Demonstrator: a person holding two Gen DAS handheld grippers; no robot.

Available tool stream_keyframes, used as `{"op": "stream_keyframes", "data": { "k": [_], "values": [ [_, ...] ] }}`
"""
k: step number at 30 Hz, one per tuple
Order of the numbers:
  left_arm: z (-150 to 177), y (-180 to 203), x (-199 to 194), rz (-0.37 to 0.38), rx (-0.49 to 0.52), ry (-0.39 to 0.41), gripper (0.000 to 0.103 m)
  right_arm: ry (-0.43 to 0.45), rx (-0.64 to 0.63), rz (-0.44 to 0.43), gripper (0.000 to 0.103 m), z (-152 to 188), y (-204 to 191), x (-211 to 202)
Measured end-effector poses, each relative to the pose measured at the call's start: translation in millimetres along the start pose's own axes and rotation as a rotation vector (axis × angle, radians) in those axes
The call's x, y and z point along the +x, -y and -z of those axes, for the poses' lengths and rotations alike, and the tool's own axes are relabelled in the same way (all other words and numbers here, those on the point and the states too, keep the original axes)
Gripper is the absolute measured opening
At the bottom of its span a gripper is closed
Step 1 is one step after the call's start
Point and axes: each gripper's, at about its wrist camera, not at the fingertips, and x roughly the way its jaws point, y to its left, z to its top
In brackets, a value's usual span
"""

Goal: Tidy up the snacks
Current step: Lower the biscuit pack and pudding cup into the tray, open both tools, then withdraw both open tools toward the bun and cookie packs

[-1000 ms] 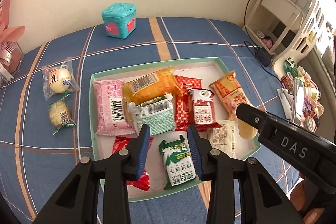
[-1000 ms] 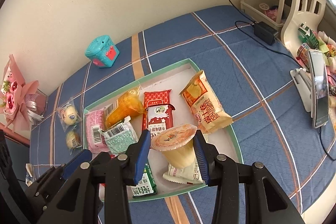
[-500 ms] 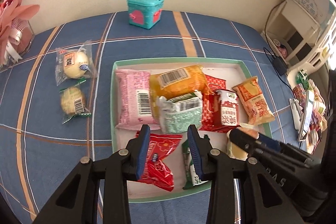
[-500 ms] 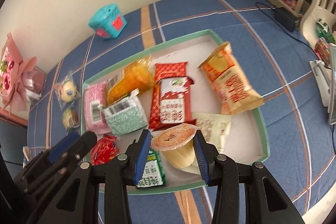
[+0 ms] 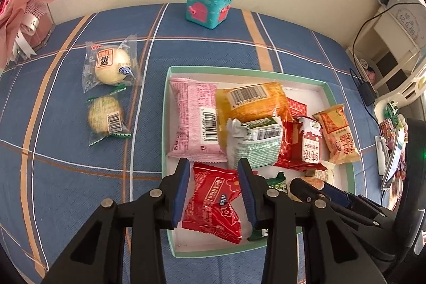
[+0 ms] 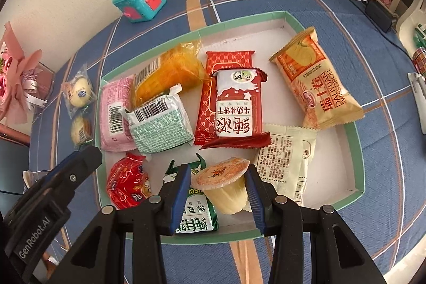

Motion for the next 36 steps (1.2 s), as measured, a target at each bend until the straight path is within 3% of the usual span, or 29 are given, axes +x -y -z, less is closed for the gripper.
{"op": "stream_keyframes", "data": {
  "k": [7,15,18,27,33,36],
  "values": [
    [0.5,-5.2,5.9,-0.012,-0.012,-0.020,0.039,-0.034,0.009,0.032,0.045,0.7,1.4,9.6],
    [0.4,-6.0,11.4,-0.034,-0.015,-0.040,0.055,-0.045,0.000,0.060,0.049,3.9,-0.5,12.1],
    [-0.1,-7.9,14.0,-0.055,-0.016,-0.047,0.059,-0.033,-0.004,0.070,0.057,4.6,-4.0,9.7],
    [-1.2,-16.3,12.8,-0.096,-0.027,-0.033,0.074,0.017,-0.005,0.064,0.058,0.1,-6.5,-6.7],
    [-2.7,-21.4,8.8,-0.109,-0.026,-0.016,0.082,0.041,-0.023,0.061,0.064,0.5,-12.6,-13.9],
    [-2.5,-23.8,8.0,-0.122,-0.024,-0.007,0.083,0.049,-0.031,0.054,0.073,-0.4,-13.2,-15.1]
  ]
}}
